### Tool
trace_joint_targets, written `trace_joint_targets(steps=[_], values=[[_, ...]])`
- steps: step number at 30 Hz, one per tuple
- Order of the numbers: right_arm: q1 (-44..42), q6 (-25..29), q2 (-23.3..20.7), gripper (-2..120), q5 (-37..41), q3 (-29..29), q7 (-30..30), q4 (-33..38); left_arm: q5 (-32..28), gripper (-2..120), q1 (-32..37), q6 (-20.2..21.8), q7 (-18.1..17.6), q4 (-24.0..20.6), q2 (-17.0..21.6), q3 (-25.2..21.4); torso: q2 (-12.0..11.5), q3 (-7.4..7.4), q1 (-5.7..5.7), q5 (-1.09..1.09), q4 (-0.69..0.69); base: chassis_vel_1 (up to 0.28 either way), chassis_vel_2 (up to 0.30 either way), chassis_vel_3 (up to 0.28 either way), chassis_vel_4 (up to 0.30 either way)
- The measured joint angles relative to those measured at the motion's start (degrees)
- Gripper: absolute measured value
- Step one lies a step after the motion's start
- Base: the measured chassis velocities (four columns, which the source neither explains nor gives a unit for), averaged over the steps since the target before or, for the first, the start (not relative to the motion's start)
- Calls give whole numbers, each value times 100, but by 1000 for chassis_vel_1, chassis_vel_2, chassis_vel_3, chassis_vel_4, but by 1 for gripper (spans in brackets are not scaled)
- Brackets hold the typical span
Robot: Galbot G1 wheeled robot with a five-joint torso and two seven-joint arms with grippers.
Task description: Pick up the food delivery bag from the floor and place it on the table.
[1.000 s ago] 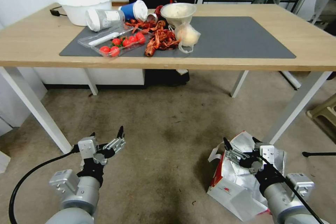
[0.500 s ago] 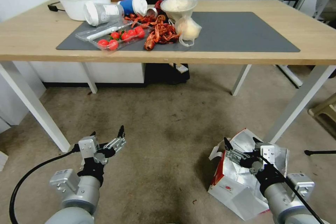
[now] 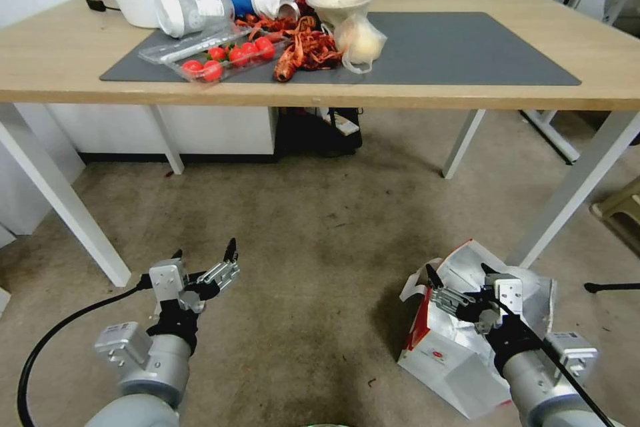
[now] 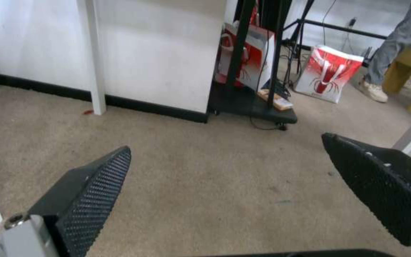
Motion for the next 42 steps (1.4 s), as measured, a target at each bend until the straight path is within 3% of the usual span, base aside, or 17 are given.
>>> trace_joint_targets(steps=[15, 30, 34, 42], values=[[-19, 12, 18, 100, -5, 14, -2, 15, -8, 100, 13, -6, 14, 0, -2, 6, -322, -288, -29, 0, 0, 0, 0, 0, 0], [-33, 19, 14, 100, -5, 38, -7, 32, -16, 100, 5, -18, 15, 5, 21, -8, -385, -288, -46, 0, 0, 0, 0, 0, 0], [-33, 19, 14, 100, -5, 41, -7, 31, -16, 100, 2, -268, 72, 87, 14, -32, -371, -288, -44, 0, 0, 0, 0, 0, 0], [-26, 19, -34, 100, 52, 124, -4, 20, 110, 100, 34, -303, 122, 105, 8, -41, -356, -288, -41, 0, 0, 0, 0, 0, 0]])
